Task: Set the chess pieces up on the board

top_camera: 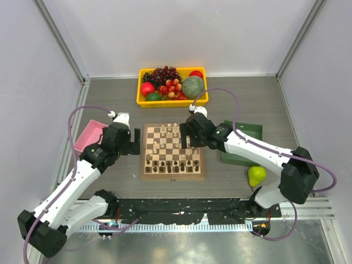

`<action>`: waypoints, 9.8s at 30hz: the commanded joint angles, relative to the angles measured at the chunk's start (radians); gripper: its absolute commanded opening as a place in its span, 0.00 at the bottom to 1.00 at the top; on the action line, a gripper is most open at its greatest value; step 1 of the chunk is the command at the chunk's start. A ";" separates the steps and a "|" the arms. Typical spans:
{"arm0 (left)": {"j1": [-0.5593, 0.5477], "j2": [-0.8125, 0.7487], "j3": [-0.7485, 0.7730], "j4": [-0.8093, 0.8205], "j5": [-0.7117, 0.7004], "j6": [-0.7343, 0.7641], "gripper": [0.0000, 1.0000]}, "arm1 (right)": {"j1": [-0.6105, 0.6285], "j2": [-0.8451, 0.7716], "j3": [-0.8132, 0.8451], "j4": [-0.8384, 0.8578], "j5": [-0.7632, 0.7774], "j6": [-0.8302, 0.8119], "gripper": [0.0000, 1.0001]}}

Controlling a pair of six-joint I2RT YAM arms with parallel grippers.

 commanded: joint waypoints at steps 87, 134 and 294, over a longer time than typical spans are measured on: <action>0.237 -0.086 -0.009 -0.059 -0.110 0.156 0.99 | -0.016 0.084 0.052 -0.126 -0.005 0.096 0.59; 0.237 -0.058 -0.003 -0.064 -0.091 0.161 1.00 | -0.035 0.160 0.006 -0.084 -0.019 0.092 0.28; 0.237 -0.035 0.006 -0.072 -0.103 0.162 1.00 | 0.008 0.314 0.347 -0.058 -0.045 -0.158 0.25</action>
